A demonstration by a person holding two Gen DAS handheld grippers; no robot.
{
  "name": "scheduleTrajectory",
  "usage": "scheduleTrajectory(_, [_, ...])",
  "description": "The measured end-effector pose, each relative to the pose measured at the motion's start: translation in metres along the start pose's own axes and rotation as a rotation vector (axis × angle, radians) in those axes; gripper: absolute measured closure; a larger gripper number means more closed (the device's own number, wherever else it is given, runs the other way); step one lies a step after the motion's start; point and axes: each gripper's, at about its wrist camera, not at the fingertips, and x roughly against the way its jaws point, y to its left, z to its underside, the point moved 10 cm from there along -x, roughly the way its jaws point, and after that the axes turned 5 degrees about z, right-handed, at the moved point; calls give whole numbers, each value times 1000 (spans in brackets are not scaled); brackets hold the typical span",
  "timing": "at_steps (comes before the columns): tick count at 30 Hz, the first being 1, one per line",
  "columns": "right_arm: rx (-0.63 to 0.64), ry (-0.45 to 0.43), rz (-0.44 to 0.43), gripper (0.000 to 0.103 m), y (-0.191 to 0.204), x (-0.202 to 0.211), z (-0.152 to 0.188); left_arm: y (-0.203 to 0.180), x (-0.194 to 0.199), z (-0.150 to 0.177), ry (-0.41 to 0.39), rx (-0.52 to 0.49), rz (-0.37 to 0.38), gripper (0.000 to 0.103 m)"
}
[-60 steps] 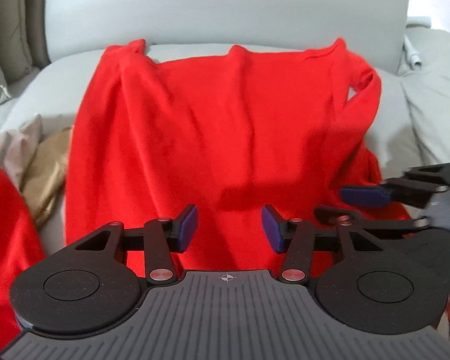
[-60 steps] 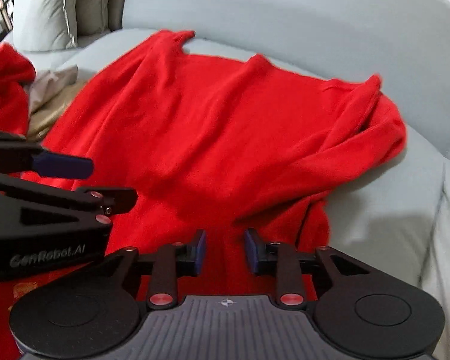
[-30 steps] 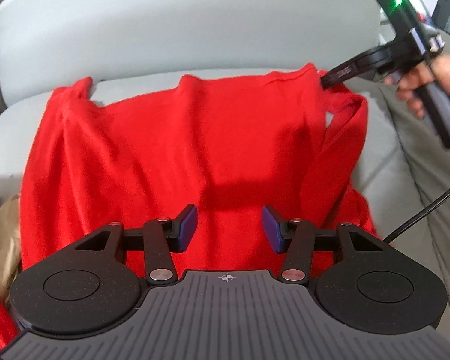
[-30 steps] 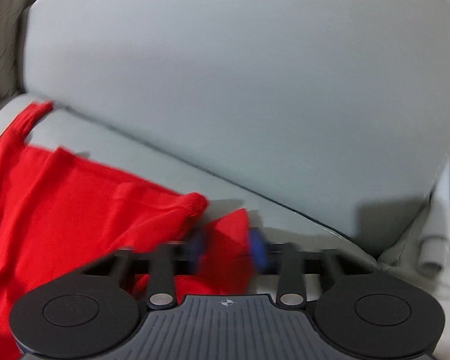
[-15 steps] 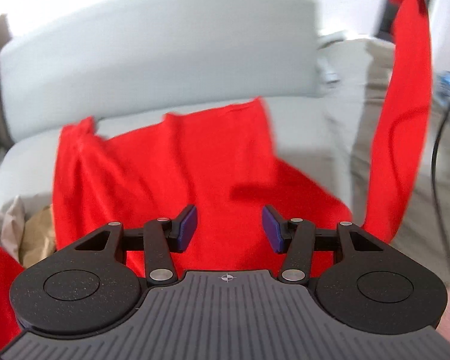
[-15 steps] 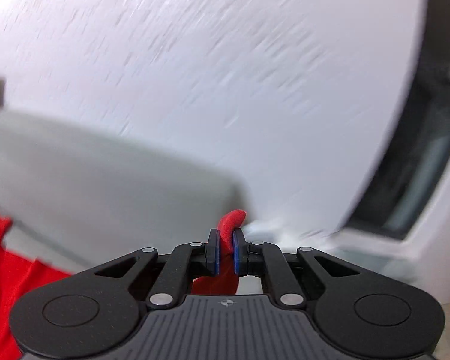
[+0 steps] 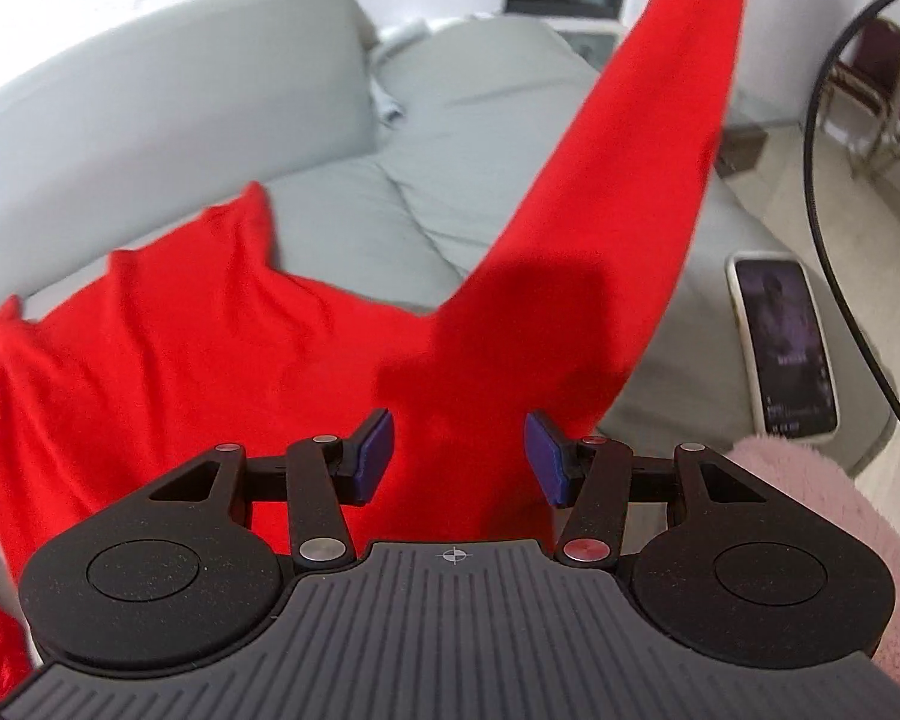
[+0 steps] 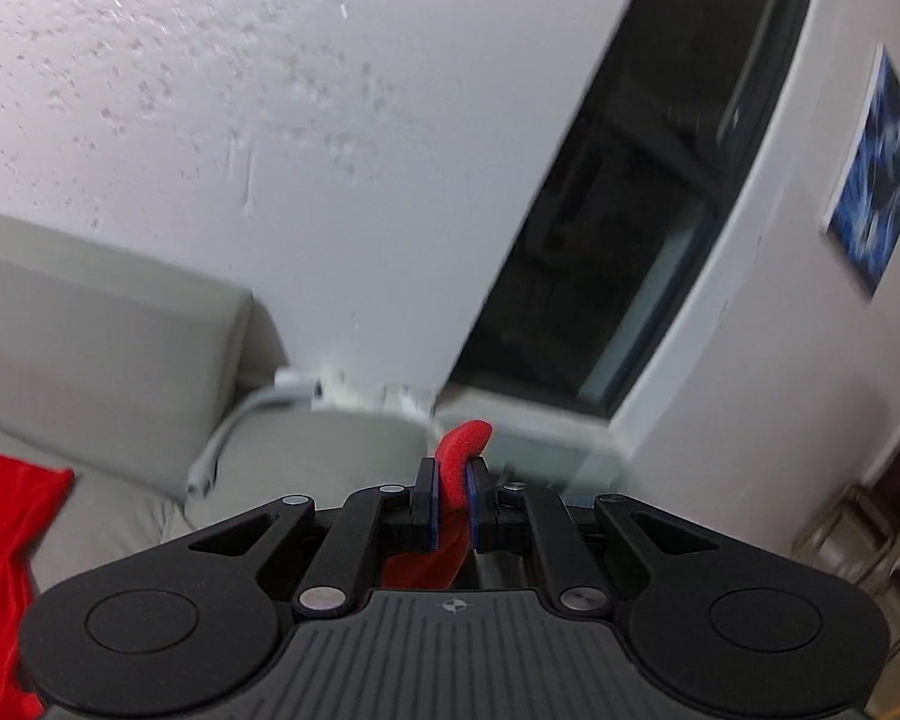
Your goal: Fold clothes
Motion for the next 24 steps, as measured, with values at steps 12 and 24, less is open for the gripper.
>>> scheduleTrajectory(12, [-10, 85, -9, 95, 4, -135, 43, -8, -89, -37, 80, -33, 66, 52])
scheduleTrajectory(24, [-97, 242, -80, 44, 4, -137, 109, -32, -107, -33, 128, -78, 115, 50])
